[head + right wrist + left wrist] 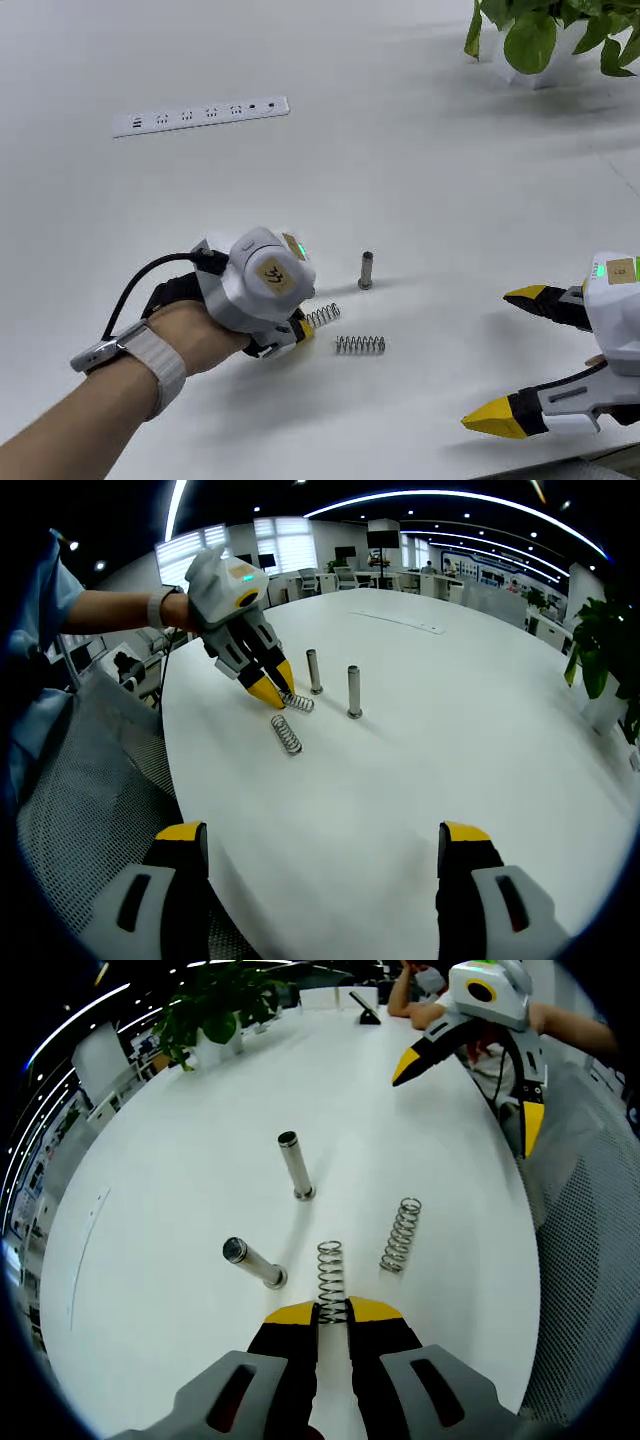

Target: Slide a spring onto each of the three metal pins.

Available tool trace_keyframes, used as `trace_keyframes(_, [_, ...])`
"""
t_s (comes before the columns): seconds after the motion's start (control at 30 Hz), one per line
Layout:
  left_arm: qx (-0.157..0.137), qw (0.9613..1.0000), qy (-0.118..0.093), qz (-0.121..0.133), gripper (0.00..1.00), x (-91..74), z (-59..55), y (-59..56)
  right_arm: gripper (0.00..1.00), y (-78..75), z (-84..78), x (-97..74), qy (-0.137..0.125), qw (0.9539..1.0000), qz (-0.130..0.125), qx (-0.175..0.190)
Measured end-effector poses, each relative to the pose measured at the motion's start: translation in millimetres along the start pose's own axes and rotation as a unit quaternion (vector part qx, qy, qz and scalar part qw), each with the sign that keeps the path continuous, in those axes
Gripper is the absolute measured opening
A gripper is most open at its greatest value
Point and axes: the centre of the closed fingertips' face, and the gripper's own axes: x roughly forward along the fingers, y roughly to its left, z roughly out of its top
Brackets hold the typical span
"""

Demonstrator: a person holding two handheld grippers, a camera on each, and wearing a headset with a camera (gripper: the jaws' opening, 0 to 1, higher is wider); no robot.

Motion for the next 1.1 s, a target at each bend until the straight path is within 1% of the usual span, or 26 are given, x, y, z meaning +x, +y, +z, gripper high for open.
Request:
trace_keyframes(0.07, [-0.002, 1.0, 0.004, 0.002, 0.11, 0.0, 0.1, -0.7, 0.97, 0.7, 1.1, -0.2, -0.001, 1.0, 0.0, 0.0])
trace_keyframes(0.1, [-0.01, 0.9999, 0.004, 0.006, 0.11, -0.5, -1.3, 0.1, 0.96, 1.3, 1.4, -0.3, -0.001, 1.0, 0.001, -0.001])
trace_keyframes(0.17, [-0.016, 0.9998, 0.002, 0.011, 0.11, -0.9, -2.0, 0.7, 0.96, 1.8, 1.7, -0.9, 0.0, 1.0, 0.002, -0.004])
trace_keyframes(0.23, [-0.03, 0.9994, -0.006, 0.019, 0.11, -2.0, -3.7, 0.9, 0.96, 0.6, 2.4, -2.3, 0.001, 1.0, 0.001, -0.004])
trace_keyframes(0.33, [-0.042, 0.9987, -0.018, 0.023, 0.11, -3.9, -6.0, -1.3, 0.96, -0.2, 6.3, -4.2, -0.003, 1.0, 0.002, -0.005])
trace_keyframes(0.4, [-0.064, 0.9973, -0.027, 0.024, 0.11, -7.0, -11.1, -1.6, 0.96, 0.4, 8.8, -4.2, -0.004, 1.0, 0.002, -0.007])
trace_keyframes(0.43, [-0.068, 0.9969, -0.032, 0.025, 0.11, -8.7, -12.6, -1.4, 0.96, 0.9, 9.4, -3.9, -0.003, 1.0, 0.003, -0.008])
trace_keyframes(0.5, [-0.09, 0.9942, -0.051, 0.027, 0.11, -14.2, -13.0, -2.3, 0.96, 3.6, 10.4, -1.9, 0.0, 0.9998, 0.009, -0.015])
trace_keyframes(0.53, [-0.103, 0.9921, -0.066, 0.029, 0.11, -18.1, -12.3, -2.2, 0.96, 3.5, 9.5, -0.2, 0.004, 0.9997, 0.012, -0.019])
trace_keyframes(0.6, [-0.113, 0.9899, -0.079, 0.032, 0.11, -25.5, -12.2, -2.2, 0.96, 3.5, 9.7, 1.9, 0.008, 0.9996, 0.015, -0.025])
trace_keyframes(0.63, [-0.118, 0.9877, -0.097, 0.035, 0.11, -30.5, -9.5, -2.2, 0.96, 3.7, 11.4, 3.2, 0.007, 0.9994, 0.017, -0.028])
trace_keyframes(0.7, [-0.125, 0.984, -0.121, 0.039, 0.11, -39.4, -6.5, -3.4, 0.95, 6.2, 16.2, 5.6, 0.006, 0.9993, 0.021, -0.032])
trace_keyframes(0.77, [-0.132, 0.9813, -0.132, 0.045, 0.11, -46.4, -6.0, -4.9, 0.95, 8.7, 19.4, 7.7, 0.009, 0.999, 0.025, -0.036])
trace_keyframes(0.83, [-0.133, 0.9791, -0.144, 0.053, 0.11, -51.9, -8.1, -4.5, 0.94, 12.4, 23.1, 10.0, 0.011, 0.9986, 0.031, -0.04])
trace_keyframes(0.93, [-0.138, 0.9754, -0.162, 0.058, 0.11, -61.2, -6.8, -9.8, 0.94, 18.0, 29.6, 14.1, 0.012, 0.9979, 0.04, -0.049])
trace_keyframes(1.0, [-0.136, 0.9734, -0.174, 0.061, 0.11, -64.8, -6.1, -12.0, 0.93, 21.1, 33.3, 16.1, 0.01, 0.9973, 0.045, -0.057])
trace_keyframes(1.07, [-0.136, 0.9716, -0.184, 0.06, 0.11, -66.4, -8.4, -13.8, 0.92, 25.3, 37.6, 18.4, 0.01, 0.9967, 0.053, -0.06])
trace_keyframes(1.1, [-0.132, 0.9709, -0.191, 0.059, 0.11, -68.3, -7.5, -17.5, 0.91, 28.3, 40.7, 19.8, 0.008, 0.9963, 0.06, -0.062])
